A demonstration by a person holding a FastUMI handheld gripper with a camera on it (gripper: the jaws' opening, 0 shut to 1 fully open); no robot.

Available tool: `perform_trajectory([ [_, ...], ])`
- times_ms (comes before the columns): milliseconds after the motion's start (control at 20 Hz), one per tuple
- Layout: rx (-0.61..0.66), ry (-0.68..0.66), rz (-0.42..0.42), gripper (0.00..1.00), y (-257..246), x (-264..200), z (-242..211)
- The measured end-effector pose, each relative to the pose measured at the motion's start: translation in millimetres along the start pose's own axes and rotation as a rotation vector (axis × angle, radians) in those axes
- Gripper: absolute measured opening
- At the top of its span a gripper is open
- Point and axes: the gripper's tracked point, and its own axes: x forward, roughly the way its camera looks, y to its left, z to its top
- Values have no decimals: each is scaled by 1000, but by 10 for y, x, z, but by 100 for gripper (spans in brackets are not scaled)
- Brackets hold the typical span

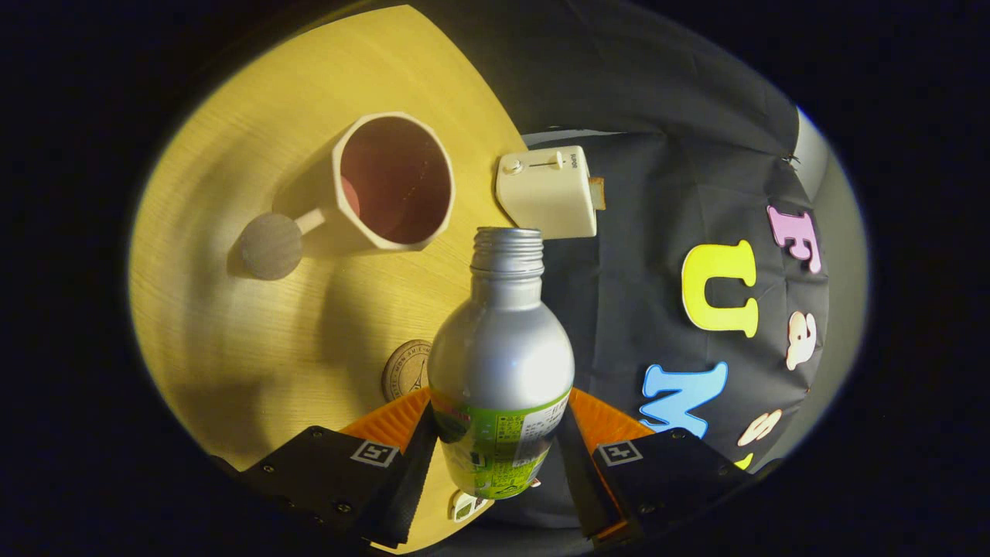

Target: Take the bottle from table, then pour the juice into the cup, finally place the bottle on the coaster

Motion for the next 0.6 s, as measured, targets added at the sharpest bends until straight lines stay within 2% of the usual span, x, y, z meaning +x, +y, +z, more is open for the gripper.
perform_trajectory([
  [600, -208, -28, -20, 79, -134, -121, 140],
])
